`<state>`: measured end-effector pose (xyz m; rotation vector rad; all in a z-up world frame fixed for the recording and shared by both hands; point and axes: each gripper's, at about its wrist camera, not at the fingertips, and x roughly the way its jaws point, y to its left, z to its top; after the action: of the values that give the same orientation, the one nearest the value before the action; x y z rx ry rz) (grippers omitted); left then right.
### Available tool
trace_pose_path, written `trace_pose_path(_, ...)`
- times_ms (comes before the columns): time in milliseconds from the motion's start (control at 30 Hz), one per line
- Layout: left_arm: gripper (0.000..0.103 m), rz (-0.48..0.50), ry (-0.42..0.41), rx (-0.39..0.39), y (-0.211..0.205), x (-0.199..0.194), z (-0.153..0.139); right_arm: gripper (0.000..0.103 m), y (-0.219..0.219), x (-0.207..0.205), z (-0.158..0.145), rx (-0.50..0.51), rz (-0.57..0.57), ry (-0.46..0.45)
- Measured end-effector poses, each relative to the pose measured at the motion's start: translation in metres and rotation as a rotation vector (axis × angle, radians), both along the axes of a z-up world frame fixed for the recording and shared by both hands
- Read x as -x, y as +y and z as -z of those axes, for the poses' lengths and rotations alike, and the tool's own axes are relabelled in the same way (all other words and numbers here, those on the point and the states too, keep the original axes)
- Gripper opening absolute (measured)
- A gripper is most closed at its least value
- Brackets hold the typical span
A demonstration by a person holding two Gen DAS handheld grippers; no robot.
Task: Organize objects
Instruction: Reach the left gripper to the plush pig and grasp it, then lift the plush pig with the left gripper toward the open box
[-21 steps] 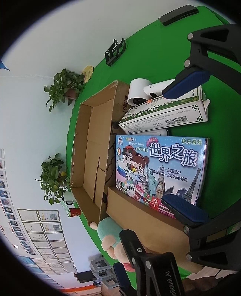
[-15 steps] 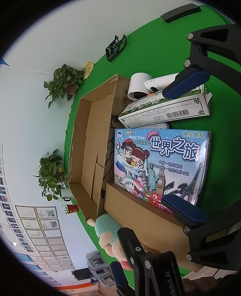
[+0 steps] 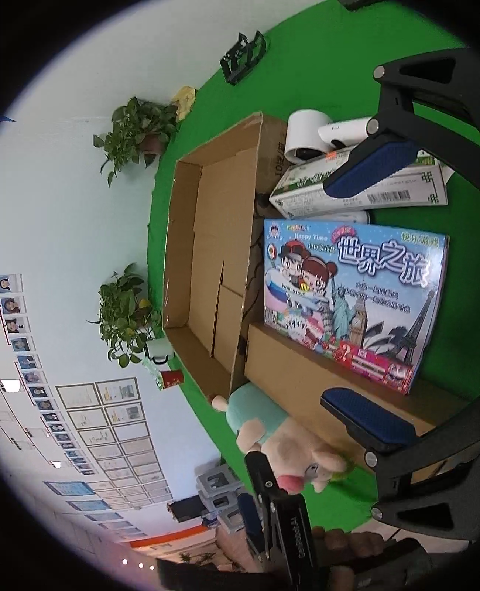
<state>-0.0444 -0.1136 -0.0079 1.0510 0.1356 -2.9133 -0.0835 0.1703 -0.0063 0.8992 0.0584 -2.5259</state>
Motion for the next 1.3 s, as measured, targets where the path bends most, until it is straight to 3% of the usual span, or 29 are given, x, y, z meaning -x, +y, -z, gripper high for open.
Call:
trace_pose_path(133, 0.099, 0.038, -0.072, -0.12, -0.017, 0.007, 0.023, 0.102, -0.022, 0.01, -0.003, 0.038, -0.103, -0.072)
trace_pose_path(233, 0.085, 0.069, -0.128, -0.159, -0.018, 0.014, 0.044, 0.102, -0.039, 0.018, -0.004, 0.096, -0.173, -0.151)
trace_pose_path(267, 0.085, 0.069, -0.139, -0.17, -0.019, 0.014, 0.049, 0.102, -0.044, 0.019, -0.005, 0.105, -0.189, -0.169)
trace_pose_path(567, 0.068, 0.062, -0.109, -0.291, -0.044, -0.004, 0.056, 0.102, -0.084, 0.039, -0.006, 0.12, -0.242, -0.29)
trace_pose_path(667, 0.067, 0.039, -0.088, -0.278, -0.06, -0.021, 0.048, 0.102, -0.105, 0.042, -0.011, 0.104, -0.274, -0.313)
trace_pose_path(833, 0.067, -0.027, -0.045, -0.165, -0.079, -0.053, 0.03, 0.102, -0.153, 0.04, -0.015, 0.083, -0.365, -0.34)
trace_pose_path(1000, 0.067, -0.003, -0.082, -0.166, -0.076, -0.069, 0.041, 0.102, -0.195, 0.032, -0.003, 0.057, -0.459, -0.377)
trace_pose_path(1200, 0.067, 0.027, -0.064, -0.118, -0.055, -0.077, 0.049, 0.1, -0.203, 0.028, 0.019, 0.028, -0.49, -0.472)
trace_pose_path(1300, 0.067, 0.033, -0.063, -0.099, -0.047, -0.074, 0.05, 0.09, -0.197, 0.028, 0.022, 0.029, -0.486, -0.487)
